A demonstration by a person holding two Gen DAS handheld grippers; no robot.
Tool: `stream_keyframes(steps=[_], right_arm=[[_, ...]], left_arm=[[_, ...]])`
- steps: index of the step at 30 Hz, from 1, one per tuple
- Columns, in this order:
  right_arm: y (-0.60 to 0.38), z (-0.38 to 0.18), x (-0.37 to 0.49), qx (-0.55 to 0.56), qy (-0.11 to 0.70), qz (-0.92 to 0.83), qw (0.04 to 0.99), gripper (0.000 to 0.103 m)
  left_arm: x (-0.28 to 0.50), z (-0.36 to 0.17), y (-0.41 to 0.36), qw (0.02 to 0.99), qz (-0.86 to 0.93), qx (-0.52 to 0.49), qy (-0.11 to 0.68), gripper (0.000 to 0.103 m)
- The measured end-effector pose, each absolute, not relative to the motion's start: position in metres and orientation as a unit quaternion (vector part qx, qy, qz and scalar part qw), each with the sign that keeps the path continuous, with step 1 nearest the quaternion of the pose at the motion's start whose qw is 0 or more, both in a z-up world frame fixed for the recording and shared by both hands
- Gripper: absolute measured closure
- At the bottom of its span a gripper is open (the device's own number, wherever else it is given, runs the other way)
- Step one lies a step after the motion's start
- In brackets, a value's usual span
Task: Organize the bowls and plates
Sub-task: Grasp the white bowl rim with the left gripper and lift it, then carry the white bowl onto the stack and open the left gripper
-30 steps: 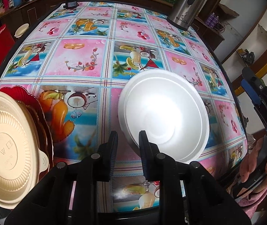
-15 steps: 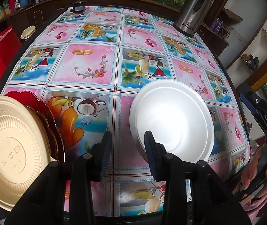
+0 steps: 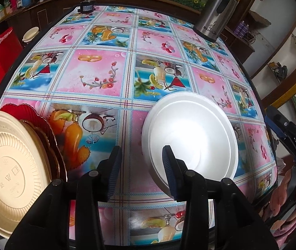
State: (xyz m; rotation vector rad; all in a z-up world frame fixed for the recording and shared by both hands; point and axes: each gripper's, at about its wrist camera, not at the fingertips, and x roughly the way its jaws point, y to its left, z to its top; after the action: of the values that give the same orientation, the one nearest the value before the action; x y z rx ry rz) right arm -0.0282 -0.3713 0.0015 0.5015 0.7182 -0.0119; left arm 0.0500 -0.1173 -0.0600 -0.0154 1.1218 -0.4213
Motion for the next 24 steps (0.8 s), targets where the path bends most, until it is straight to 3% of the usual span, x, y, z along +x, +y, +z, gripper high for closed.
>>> stream_keyframes(steps=[8, 16, 19, 21, 23, 24], right_arm=[[-0.334, -0.031, -0.010, 0.231, 0.435, 0.039, 0.869, 0.044], [-0.311, -0.059, -0.003, 0.222, 0.470, 0.013, 0.854, 0.047], [-0.309, -0.066, 0.002, 0.232, 0.479, 0.005, 0.847, 0.070], [-0.308, -0.071, 0.003, 0.240, 0.483, 0.003, 0.842, 0.091], [-0.307, -0.076, 0.005, 0.251, 0.484, 0.002, 0.838, 0.094], [-0.306, -0.078, 0.005, 0.260, 0.484, 0.008, 0.835, 0.095]], left_arm=[[0.055, -0.071, -0.129, 0.819, -0.200, 0.004, 0.538, 0.062], [0.057, -0.091, -0.148, 0.806, -0.203, 0.032, 0.555, 0.062], [0.058, -0.097, -0.150, 0.804, -0.206, 0.036, 0.557, 0.062], [0.056, -0.098, -0.152, 0.809, -0.207, 0.047, 0.548, 0.062], [0.055, -0.098, -0.154, 0.813, -0.211, 0.056, 0.539, 0.081], [0.054, -0.098, -0.154, 0.814, -0.212, 0.059, 0.537, 0.084]])
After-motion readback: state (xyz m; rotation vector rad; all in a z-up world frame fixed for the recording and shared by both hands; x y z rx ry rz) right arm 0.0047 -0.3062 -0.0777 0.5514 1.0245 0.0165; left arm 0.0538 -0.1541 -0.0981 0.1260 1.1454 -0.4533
